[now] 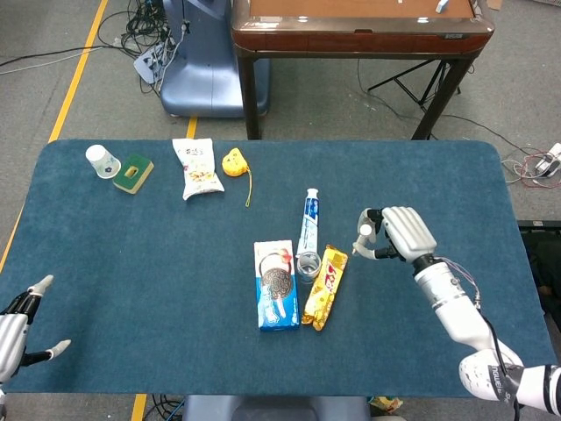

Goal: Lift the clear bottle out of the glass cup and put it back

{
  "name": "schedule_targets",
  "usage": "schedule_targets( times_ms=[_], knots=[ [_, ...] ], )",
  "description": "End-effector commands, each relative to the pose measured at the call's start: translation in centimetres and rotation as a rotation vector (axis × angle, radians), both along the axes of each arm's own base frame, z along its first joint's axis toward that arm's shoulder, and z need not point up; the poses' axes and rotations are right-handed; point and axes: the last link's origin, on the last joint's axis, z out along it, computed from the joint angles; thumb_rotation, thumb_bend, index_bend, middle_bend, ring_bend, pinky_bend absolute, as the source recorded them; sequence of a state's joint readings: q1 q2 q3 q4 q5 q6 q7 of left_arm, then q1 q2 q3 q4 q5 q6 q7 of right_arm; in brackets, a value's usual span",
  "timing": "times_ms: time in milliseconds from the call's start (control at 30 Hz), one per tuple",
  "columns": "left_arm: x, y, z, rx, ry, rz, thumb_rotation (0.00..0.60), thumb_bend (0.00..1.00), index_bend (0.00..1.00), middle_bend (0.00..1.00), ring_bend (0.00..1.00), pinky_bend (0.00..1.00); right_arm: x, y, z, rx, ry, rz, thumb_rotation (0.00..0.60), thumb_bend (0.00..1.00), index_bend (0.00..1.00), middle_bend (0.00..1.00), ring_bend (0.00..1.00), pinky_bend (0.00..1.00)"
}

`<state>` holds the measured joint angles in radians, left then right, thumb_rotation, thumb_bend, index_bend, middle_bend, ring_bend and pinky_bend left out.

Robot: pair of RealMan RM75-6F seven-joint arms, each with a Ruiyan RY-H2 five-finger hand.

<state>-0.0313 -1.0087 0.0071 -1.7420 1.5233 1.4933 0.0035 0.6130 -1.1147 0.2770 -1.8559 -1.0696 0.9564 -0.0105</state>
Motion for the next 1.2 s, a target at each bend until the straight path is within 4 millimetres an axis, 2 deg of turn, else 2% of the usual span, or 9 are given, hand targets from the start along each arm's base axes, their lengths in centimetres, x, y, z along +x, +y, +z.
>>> schedule_targets(
  times_ms=[33,367,833,1200],
  knots=[
    [0.0,0.0,0.0,0.001,0.000,0.000,0.600,0.09,0.00,0.16,0.19,0.44,0.7,0.0,-0.2,0.034,-0.235,-0.053,0.600,0.50,0.85,0.69,0.53,0.58],
    [0.1,0.0,0.0,0.000,0.002,-0.001,0.600,0.09,0.00,0.16,0.19,0.44,2.0,-0.1,0.1,0.052,-0.405,-0.039,0.600,0.50,0.85,0.69,0.53,0.58],
    [0.1,-0.1,0.2,0.008,-0.006,-0.003,0.600,0.09,0.00,0.16,0.19,0.44,4.6,-1.1,-2.9,0.116,-0.432,-0.011,0.600,0.50,0.85,0.69,0.53,0.58],
    [0.1,-0.3,0.7,0.021,-0.015,-0.006,0.600,0.09,0.00,0.16,0.19,0.44,4.9,-1.4,-4.6,0.132,-0.407,-0.015,0.600,0.50,0.85,0.69,0.53,0.58]
  ],
)
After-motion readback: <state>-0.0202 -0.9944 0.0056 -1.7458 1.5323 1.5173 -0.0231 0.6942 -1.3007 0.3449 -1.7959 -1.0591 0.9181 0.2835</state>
